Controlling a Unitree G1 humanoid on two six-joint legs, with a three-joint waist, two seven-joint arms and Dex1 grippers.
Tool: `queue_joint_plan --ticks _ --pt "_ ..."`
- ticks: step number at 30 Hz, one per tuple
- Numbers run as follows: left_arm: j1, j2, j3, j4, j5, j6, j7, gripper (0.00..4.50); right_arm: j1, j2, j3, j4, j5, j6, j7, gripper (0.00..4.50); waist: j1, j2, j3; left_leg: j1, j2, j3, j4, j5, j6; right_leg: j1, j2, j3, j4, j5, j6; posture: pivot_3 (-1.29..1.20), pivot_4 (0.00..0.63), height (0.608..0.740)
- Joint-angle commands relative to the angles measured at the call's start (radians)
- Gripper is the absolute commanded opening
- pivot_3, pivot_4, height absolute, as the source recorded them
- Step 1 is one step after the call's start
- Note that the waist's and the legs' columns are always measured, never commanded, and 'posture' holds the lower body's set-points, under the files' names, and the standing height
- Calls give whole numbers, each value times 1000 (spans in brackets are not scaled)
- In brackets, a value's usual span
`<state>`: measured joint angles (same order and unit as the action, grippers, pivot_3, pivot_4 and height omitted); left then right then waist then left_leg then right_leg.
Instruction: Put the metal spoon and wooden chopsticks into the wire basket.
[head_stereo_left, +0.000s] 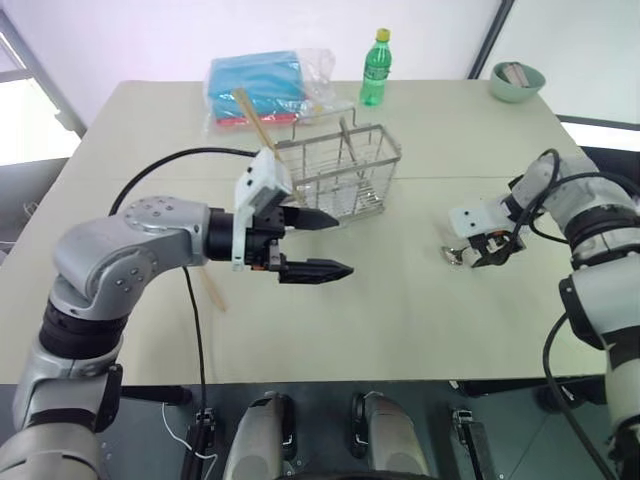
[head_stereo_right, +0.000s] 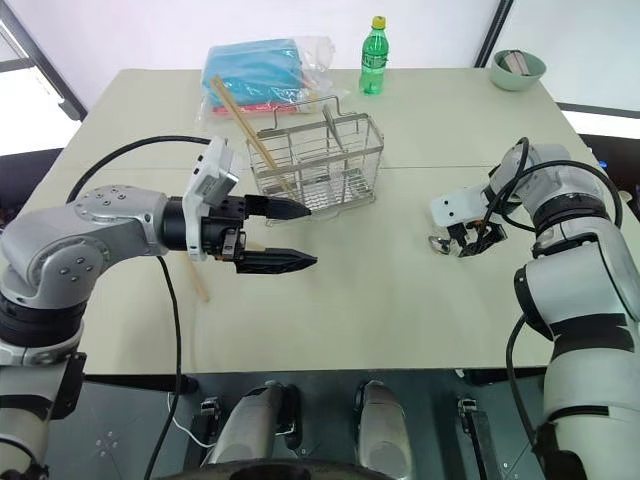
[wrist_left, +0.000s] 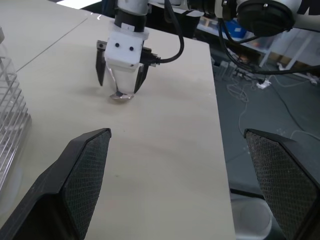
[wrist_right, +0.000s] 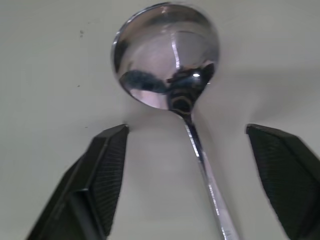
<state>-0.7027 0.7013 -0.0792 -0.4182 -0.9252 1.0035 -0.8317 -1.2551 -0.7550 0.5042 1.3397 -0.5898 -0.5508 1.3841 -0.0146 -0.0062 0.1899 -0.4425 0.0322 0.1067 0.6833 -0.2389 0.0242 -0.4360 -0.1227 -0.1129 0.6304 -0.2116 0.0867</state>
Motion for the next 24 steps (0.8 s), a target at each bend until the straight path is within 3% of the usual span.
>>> queue_joint_plan --ticks 1,4,5,12,18,22,24 --pt "-26 10 41 -34 -12 0 2 4500 16 -3 3 7 -10 9 -3 1716 -2 0 0 0 0 0 0 0 0 1 0 0 0 0 0 0 150 707" --pt "-42 5 51 -26 -13 4 8 4500 29 4 -14 8 5 18 0 265 -3 -1 0 2 0 -1 0 0 0 3 0 0 0 0 0 0 150 707" --pt "-46 3 54 -24 -14 6 9 4500 31 6 -19 7 11 21 5 33 -3 -1 -1 3 0 -1 0 0 0 4 0 0 0 0 0 0 150 707" --pt "-40 6 68 -20 -8 0 12 4500 56 -2 -78 -8 63 11 -12 33 -5 -2 -1 6 0 -1 0 0 0 6 1 0 0 0 0 0 150 707" --pt "-10 23 118 -33 -12 -2 27 4500 85 -33 -183 -44 178 8 63 33 -9 -1 -1 6 1 -1 0 0 -1 6 1 0 0 -1 -1 0 150 707" --pt "-6 47 163 -20 -13 -5 33 4500 116 -56 -296 -172 430 138 224 33 -5 1 1 6 1 -1 0 0 -1 6 1 0 0 -1 -1 0 150 707" --pt "-16 58 182 -3 -11 -10 31 4500 164 -112 -296 -393 679 392 230 33 -3 1 1 6 2 -1 0 0 -1 6 1 0 0 -1 -1 0 150 707"
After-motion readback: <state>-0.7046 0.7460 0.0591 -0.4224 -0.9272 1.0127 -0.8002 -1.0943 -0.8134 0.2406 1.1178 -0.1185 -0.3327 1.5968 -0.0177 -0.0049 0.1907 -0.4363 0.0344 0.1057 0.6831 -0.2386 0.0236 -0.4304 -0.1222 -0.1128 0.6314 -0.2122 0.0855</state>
